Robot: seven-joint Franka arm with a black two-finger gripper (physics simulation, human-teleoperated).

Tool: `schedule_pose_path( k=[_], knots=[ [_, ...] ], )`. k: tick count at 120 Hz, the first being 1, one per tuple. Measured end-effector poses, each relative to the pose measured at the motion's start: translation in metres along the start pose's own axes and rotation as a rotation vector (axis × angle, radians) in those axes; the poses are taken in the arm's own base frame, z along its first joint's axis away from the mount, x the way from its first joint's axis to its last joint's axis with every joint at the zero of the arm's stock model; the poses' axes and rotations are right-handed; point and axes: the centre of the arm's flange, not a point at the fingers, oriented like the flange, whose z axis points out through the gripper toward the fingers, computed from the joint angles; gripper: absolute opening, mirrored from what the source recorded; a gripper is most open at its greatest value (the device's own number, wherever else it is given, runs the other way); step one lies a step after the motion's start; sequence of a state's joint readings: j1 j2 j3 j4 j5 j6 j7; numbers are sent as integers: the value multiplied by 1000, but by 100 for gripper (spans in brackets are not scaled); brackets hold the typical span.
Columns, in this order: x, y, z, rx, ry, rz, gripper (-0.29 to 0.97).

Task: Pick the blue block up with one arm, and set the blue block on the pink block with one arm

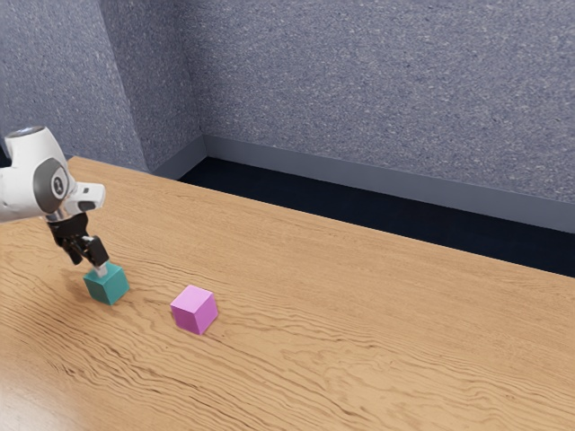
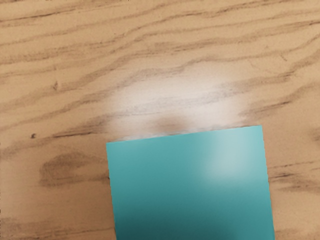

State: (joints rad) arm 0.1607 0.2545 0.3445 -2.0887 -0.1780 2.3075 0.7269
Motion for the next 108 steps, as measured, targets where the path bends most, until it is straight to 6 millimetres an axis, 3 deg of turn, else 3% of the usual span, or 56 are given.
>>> schedule_pose_path(
  k=[108],
  knots=[
    [14, 7, 42, -3, -41, -128, 68]
  ],
)
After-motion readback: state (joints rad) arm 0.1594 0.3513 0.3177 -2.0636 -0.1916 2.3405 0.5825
